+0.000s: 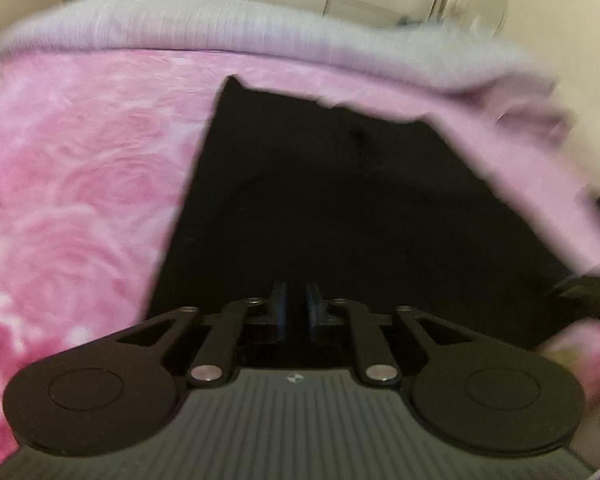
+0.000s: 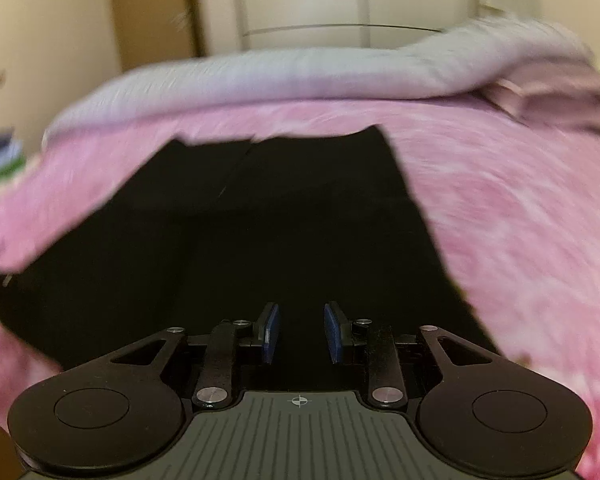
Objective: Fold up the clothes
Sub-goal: 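Grasp the folded skirt edge with both grippers and fold it again, then lower the folded skirt onto the sheet and open both grippers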
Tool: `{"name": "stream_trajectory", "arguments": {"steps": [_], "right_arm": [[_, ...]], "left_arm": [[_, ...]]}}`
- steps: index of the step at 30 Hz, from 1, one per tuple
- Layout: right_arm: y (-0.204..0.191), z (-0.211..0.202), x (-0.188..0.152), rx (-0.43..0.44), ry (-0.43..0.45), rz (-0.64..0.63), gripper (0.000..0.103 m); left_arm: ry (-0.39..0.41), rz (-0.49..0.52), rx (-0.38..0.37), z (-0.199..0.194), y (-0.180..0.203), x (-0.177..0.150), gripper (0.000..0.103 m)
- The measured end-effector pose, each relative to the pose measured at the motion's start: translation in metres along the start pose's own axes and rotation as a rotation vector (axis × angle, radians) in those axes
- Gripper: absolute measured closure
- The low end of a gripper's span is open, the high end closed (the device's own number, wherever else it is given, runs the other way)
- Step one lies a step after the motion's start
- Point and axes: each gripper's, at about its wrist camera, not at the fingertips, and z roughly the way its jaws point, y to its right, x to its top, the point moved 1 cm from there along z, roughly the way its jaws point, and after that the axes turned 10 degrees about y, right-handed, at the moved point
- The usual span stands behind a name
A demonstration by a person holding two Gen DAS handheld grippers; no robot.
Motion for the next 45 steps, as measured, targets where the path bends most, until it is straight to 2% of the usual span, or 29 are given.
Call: {"name": "stream_trajectory", "arguments": {"steps": [2,3,5,8,10,11,15,16,18,19,21,22,24,25,28,32,33,35,37,41,43,45], "right_arm": [[0.005,0.003,-0.01,-0.013,0.021,-0.088,0.076],[0.013,0.001,-0.014,-0.047,0.027,-0.108,0.076],[0.041,-0.004,-0.019,-0.106,0.036,-0.067,0.076],[0.062,-0.01,-0.017,-0.071,0.022,0.02,0.078],[0.047,-0.013,-0.008,-0.094,0.023,-0.016,0.078],[0.037,-0.012,-0.001,-0.073,0.047,-0.045,0.078],[-0.012,0.009,0.016,0.087,0.091,-0.122,0.078],[-0.025,0.018,0.016,0.124,0.093,-0.159,0.078],[-0.043,0.038,0.012,0.152,0.077,-0.233,0.078],[-0.043,0.044,0.01,0.142,0.076,-0.259,0.078],[-0.037,0.053,0.004,0.11,0.08,-0.303,0.075],[-0.026,0.054,0.004,0.096,0.078,-0.288,0.072],[0.001,0.055,0.003,0.06,0.074,-0.235,0.047],[0.011,0.054,0.003,0.058,0.071,-0.198,0.046],[0.037,0.05,0.003,0.073,0.06,-0.078,0.046],[0.03,0.025,0.009,0.029,0.094,-0.042,0.046],[0.029,0.018,0.01,0.02,0.112,-0.031,0.046],[0.04,0.022,0.007,-0.022,0.072,-0.006,0.046],[0.049,0.03,-0.005,-0.063,0.043,-0.025,0.053],[0.046,0.013,0.0,-0.123,0.025,-0.06,0.057],[0.049,0.006,0.004,-0.146,0.035,-0.034,0.057],[0.06,0.002,0.006,-0.12,0.044,0.039,0.057]], "left_arm": [[0.02,-0.043,0.008,-0.005,-0.016,-0.006,0.1],[0.027,-0.064,0.025,-0.009,-0.025,-0.008,0.1],[0.027,-0.104,0.035,-0.016,-0.038,-0.008,0.1],[0.024,-0.131,0.026,-0.019,-0.04,0.003,0.101],[0.033,-0.113,0.015,-0.014,-0.029,0.019,0.099],[0.044,-0.094,-0.011,-0.008,-0.018,0.026,0.099],[0.025,-0.009,-0.13,0.028,0.028,0.039,0.096],[0.02,0.033,-0.125,0.037,0.036,0.038,0.096],[0.008,0.113,-0.067,0.051,0.042,0.032,0.095],[0.014,0.142,-0.031,0.054,0.037,0.028,0.096],[0.041,0.134,0.0,0.051,0.015,0.022,0.098],[0.051,0.126,0.014,0.049,0.004,0.019,0.1],[0.054,0.08,0.029,0.045,-0.018,0.018,0.1],[0.055,0.059,0.026,0.043,-0.026,0.018,0.1],[0.043,0.004,0.021,0.036,-0.034,0.02,0.101],[0.06,-0.004,-0.01,0.017,-0.017,0.026,0.099],[0.048,0.002,-0.006,0.019,-0.015,0.024,0.095],[0.018,0.031,0.028,0.024,-0.015,0.015,0.093],[0.041,0.045,0.038,0.022,-0.019,0.01,0.096],[0.013,-0.011,0.061,0.006,-0.028,0.017,0.099],[0.013,-0.047,0.049,0.001,-0.033,0.018,0.099],[0.015,-0.078,0.035,-0.002,-0.037,0.02,0.099]]}}
